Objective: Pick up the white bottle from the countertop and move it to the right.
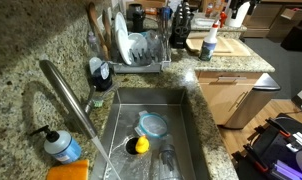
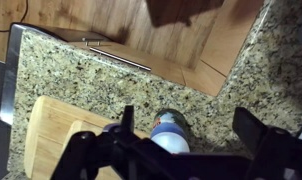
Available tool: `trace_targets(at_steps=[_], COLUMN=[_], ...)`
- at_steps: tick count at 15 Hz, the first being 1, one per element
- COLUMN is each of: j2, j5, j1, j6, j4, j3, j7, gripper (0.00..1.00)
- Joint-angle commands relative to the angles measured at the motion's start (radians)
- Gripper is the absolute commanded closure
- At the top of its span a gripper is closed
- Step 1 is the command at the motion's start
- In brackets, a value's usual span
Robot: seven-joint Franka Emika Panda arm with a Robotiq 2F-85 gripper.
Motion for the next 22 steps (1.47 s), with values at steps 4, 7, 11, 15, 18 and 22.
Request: trace_targets(at_steps=[4, 7, 11, 15, 18, 22], j2=[0.073, 0.237, 0.35, 0.393, 0.371, 0.41], j5=[0.003, 0.191, 0.24, 0.215, 0.221, 0.168], j1=[0.002, -0.055, -0.087, -0.08, -0.078, -0.066], j6=[-0.004, -0.111, -0.122, -0.013, -0.021, 0.019], j4=[0.081, 0.28, 0.463, 0.55, 0.52, 0.529], j3=[-0.003, -0.01, -0.012, -0.024, -0.019, -0.042], j7=[0.068, 0.016, 0.03, 0.057, 0.061, 0.083], gripper=[0.0, 0.0, 0.0, 0.0, 0.0, 0.0])
